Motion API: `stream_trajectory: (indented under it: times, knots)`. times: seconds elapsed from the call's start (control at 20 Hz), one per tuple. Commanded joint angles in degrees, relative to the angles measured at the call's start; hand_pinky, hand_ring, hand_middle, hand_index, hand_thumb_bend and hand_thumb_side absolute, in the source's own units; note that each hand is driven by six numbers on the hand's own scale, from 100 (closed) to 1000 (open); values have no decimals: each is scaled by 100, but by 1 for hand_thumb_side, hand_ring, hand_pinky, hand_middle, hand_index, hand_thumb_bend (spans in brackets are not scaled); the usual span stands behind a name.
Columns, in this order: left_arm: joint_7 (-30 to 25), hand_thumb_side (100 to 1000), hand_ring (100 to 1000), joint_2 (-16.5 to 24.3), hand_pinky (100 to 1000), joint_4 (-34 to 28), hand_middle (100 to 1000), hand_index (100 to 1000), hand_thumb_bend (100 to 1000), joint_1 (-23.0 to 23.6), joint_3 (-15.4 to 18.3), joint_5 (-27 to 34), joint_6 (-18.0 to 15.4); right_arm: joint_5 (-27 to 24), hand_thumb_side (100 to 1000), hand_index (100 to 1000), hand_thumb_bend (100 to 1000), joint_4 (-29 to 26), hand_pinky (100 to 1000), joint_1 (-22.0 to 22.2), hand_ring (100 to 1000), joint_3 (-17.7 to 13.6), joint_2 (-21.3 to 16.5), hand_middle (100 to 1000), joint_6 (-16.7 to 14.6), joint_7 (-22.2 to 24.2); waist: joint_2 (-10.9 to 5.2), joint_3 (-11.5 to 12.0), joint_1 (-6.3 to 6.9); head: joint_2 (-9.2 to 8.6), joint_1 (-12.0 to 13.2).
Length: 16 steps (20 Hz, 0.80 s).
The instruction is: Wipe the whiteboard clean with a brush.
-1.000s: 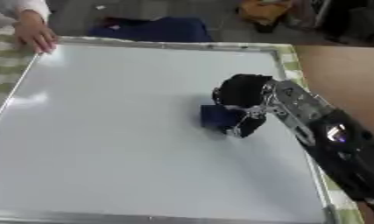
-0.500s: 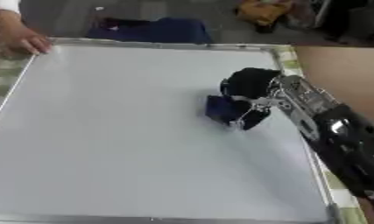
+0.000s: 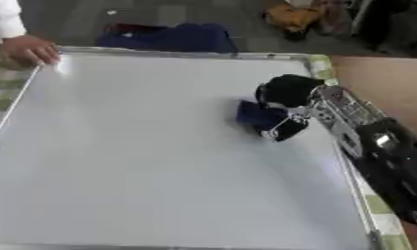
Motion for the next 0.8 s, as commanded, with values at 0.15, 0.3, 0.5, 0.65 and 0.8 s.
stream_trajectory:
  times: [0.15,0.3,0.5,0.65,0.8]
  knots:
    - [-31,1000,603,58,509,-111,571,503,100,-55,-5,-27,-2,344,425,427,100,447,320,91,367,30,-172,169,-5,-113,-37,5,21,-78,-9]
    - [-34,1000,604,61,510,-111,571,503,100,-53,-5,-27,4,280,426,423,100,438,314,95,360,0,-170,161,-18,-164,-50,-10,20,-63,5]
    - [-24,1000,606,71,511,-111,572,504,100,-40,4,-31,14,-109,433,419,100,96,308,164,349,-83,-202,148,-32,-148,-94,-52,17,-20,47]
    - [-6,1000,607,78,512,-111,573,505,100,-26,11,-31,25,-370,436,415,100,-394,308,317,346,-117,-237,143,-15,-105,-150,-106,15,20,77]
    - [8,1000,608,81,513,-111,574,507,100,-19,12,-22,32,-620,436,413,100,-840,304,466,341,-152,-247,138,-5,31,-206,-147,18,61,95]
